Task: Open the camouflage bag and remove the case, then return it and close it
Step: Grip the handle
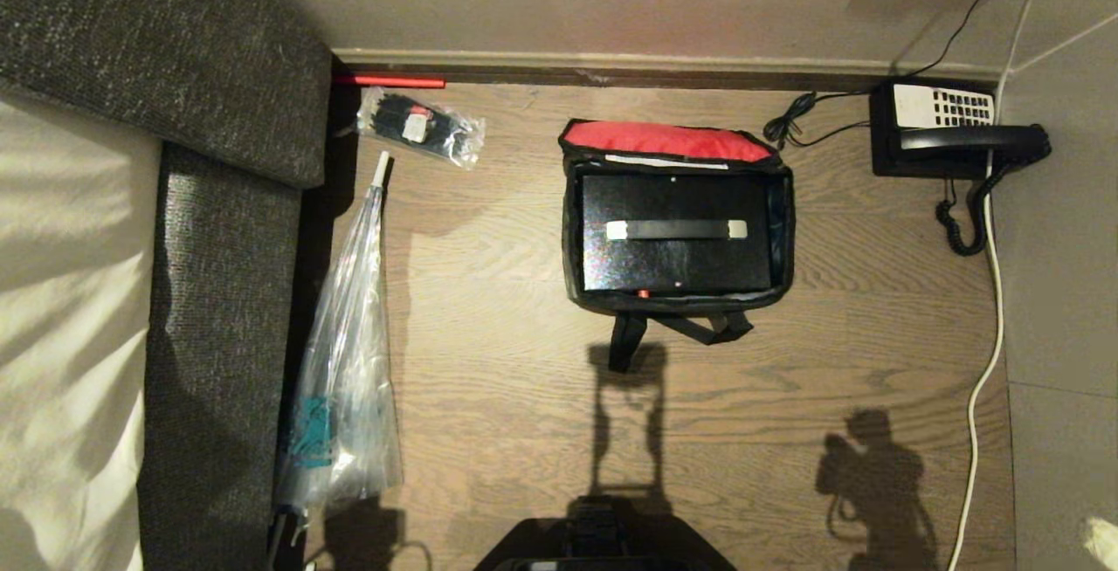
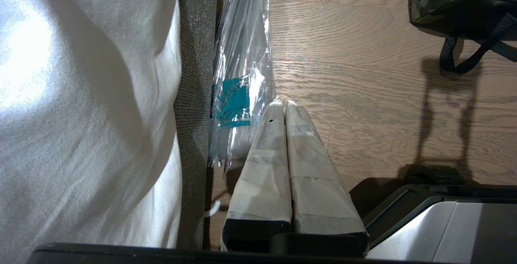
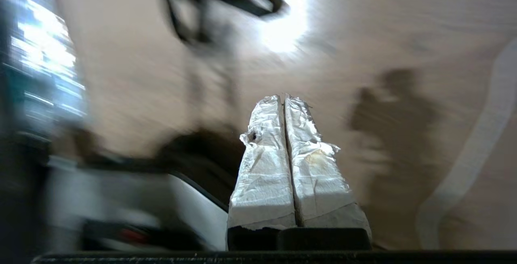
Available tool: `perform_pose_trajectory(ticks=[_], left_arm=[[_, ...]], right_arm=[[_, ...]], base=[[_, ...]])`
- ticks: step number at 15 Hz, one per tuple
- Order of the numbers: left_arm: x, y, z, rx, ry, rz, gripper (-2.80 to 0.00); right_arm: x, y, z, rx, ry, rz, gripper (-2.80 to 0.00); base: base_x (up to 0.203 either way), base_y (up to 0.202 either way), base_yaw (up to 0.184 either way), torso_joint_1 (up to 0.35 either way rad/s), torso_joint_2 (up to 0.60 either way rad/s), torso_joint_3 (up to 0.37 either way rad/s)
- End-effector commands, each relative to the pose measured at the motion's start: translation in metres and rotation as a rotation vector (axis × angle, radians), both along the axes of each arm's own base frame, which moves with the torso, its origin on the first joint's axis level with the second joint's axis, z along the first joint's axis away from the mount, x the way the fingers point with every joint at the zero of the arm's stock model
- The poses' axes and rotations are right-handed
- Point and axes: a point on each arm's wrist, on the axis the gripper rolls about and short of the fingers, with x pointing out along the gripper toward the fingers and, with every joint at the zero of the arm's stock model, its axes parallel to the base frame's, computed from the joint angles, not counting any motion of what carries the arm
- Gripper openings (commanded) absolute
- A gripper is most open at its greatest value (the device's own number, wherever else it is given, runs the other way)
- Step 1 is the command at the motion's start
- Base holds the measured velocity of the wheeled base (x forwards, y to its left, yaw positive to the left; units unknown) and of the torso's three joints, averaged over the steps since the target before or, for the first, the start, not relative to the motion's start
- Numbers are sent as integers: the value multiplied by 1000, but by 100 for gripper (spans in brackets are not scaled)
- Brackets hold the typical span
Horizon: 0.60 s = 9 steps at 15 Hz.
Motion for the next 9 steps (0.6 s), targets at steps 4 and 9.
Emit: perform_pose_trajectory(ticks=[4, 9], left_arm=[[0, 0, 0, 0, 0, 0, -280], [0, 0, 0, -1, 0, 0, -280]], right_arm=[[-24, -2, -24, -239, -97, -101, -280], [-40, -4, -37, -157, -191, -149, -280]], base=[[0, 0, 0, 0, 0, 0], [0, 0, 0, 0, 0, 0]])
